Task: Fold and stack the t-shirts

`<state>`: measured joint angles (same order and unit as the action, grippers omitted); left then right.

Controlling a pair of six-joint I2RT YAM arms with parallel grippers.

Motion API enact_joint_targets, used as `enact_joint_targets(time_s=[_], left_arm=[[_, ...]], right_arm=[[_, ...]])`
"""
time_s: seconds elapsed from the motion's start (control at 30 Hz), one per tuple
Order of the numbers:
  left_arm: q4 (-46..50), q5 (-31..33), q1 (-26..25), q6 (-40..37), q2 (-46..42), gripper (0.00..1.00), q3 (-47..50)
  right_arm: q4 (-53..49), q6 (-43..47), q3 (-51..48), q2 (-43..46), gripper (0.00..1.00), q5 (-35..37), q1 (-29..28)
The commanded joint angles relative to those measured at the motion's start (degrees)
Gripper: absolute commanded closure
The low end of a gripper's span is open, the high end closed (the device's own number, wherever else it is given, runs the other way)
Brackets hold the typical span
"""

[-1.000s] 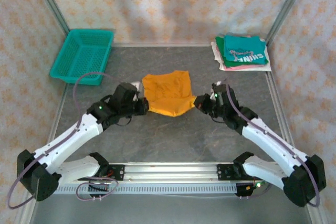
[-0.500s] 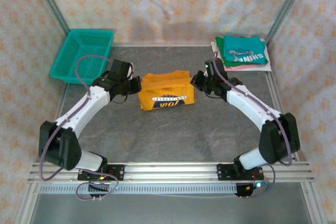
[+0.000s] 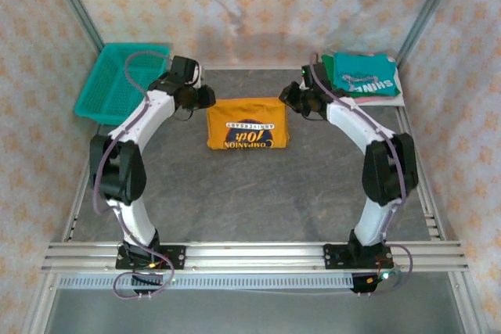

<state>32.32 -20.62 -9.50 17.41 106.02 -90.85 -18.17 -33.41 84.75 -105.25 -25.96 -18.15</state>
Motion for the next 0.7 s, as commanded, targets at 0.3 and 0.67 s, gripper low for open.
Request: enact_joint_targets(time_s=[0.3,0.67], left_arm=[[-7.09,5.12,-1.19,3.49,-4.76,0.52,6.78],[-33.87,-3.66,-9.11,8.98,1.76,0.63,22.20]], right_arm=[[5.79,3.22,-4.01,1.67,0.65,-6.30,-0.35],[34.85,-7.99,-18.64,-3.82,0.80,-17.79,-5.01]])
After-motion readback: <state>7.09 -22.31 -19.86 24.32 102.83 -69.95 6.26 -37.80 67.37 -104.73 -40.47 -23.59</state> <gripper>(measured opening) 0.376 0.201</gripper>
